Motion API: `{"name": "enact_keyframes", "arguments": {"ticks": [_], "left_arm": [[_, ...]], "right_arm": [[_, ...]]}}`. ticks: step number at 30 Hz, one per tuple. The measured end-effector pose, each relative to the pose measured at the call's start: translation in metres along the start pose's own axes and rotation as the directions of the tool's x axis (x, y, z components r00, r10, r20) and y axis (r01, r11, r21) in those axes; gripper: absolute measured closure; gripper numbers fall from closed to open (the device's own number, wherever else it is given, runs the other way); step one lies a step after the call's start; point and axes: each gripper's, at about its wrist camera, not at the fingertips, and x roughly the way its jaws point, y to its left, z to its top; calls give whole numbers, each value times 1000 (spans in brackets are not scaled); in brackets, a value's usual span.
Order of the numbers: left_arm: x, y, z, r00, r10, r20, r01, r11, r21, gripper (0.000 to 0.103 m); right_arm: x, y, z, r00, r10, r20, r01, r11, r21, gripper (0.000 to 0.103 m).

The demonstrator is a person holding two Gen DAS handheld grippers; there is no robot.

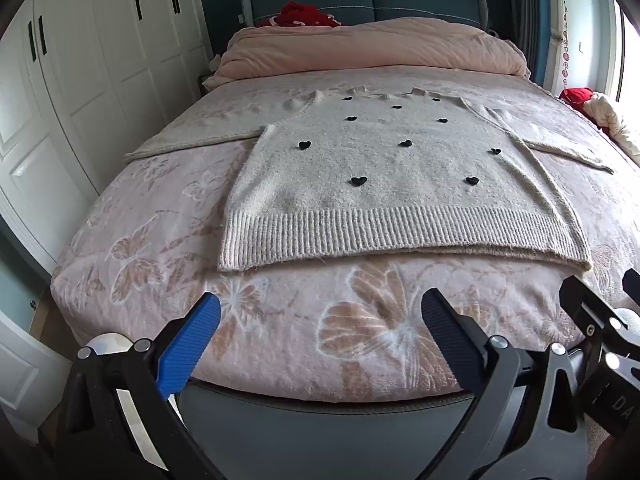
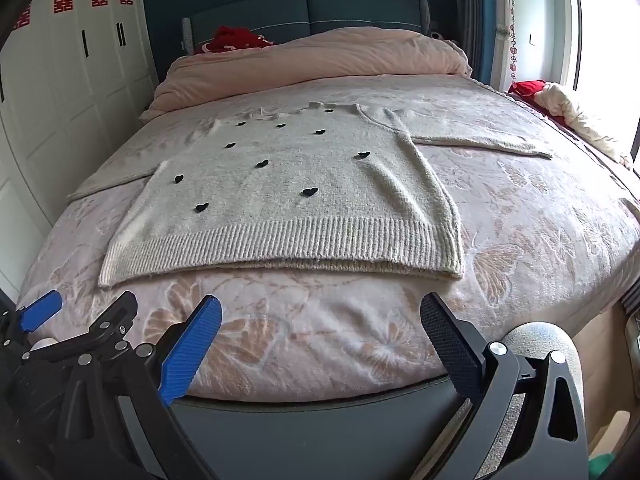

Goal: Fold small clothes

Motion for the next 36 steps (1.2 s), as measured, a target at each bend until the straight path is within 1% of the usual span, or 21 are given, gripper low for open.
{"name": "enact_keyframes", "arguments": {"ticks": [28, 36], "left_arm": [[0, 1, 1, 1000, -3, -1, 3, 1000, -7, 5], [0, -1, 0, 1000, 1, 6, -1, 1000, 6, 5]], "right_arm": [[0, 2, 0, 1000, 9, -4, -9, 1000, -1, 5], [1, 2, -1, 1000, 8, -5, -8, 1000, 0, 5]]}}
